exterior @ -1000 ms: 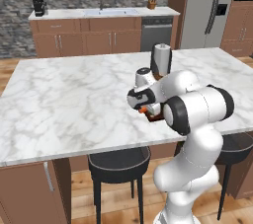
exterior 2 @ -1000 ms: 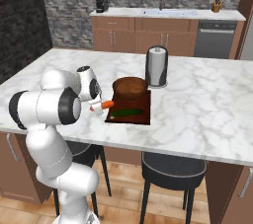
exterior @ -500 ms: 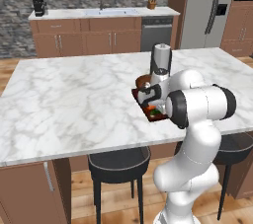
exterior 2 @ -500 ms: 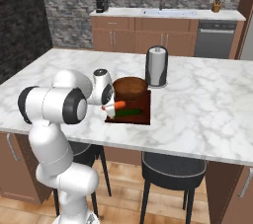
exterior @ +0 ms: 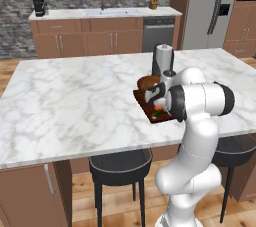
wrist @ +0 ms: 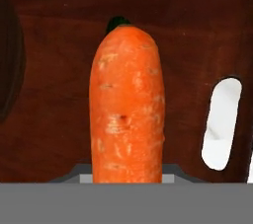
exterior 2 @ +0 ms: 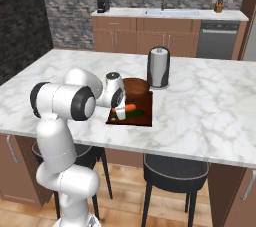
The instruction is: Place the two vegetables and bowl onto the tray for setting up a vegetable dip station.
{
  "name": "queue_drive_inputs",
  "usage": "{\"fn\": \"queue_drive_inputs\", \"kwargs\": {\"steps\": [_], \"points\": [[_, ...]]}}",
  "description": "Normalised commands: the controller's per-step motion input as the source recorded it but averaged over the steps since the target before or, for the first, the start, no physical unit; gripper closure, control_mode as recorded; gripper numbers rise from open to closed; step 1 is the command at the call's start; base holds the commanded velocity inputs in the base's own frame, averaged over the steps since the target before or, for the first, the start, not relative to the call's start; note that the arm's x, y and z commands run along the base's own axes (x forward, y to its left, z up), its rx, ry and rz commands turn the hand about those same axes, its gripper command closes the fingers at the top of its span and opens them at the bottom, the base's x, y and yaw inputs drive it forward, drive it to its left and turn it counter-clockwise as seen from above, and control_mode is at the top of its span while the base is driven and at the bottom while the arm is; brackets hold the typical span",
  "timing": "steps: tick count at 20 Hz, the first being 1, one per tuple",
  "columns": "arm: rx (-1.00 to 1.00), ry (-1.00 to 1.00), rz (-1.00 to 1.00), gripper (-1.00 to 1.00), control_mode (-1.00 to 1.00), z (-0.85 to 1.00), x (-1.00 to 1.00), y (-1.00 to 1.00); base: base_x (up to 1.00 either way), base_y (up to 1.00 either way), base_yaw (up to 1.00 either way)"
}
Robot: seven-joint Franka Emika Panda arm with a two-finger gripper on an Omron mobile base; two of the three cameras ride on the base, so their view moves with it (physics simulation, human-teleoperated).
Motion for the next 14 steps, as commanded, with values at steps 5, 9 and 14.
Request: {"fn": "queue_drive_inputs", "kwargs": {"steps": [5,9,14], "points": [[0.00,0.00,-0.05,1.00,-1.00,-0.18,0.09,-0.18,0.00,0.00,0.00],[0.00,0.00,-0.03,1.00,-1.00,-0.17,0.07,-0.16,0.00,0.00,0.00],[0.00,0.00,0.00,1.00,-1.00,-0.07,0.03,-0.11,0.00,0.00,0.00]]}}
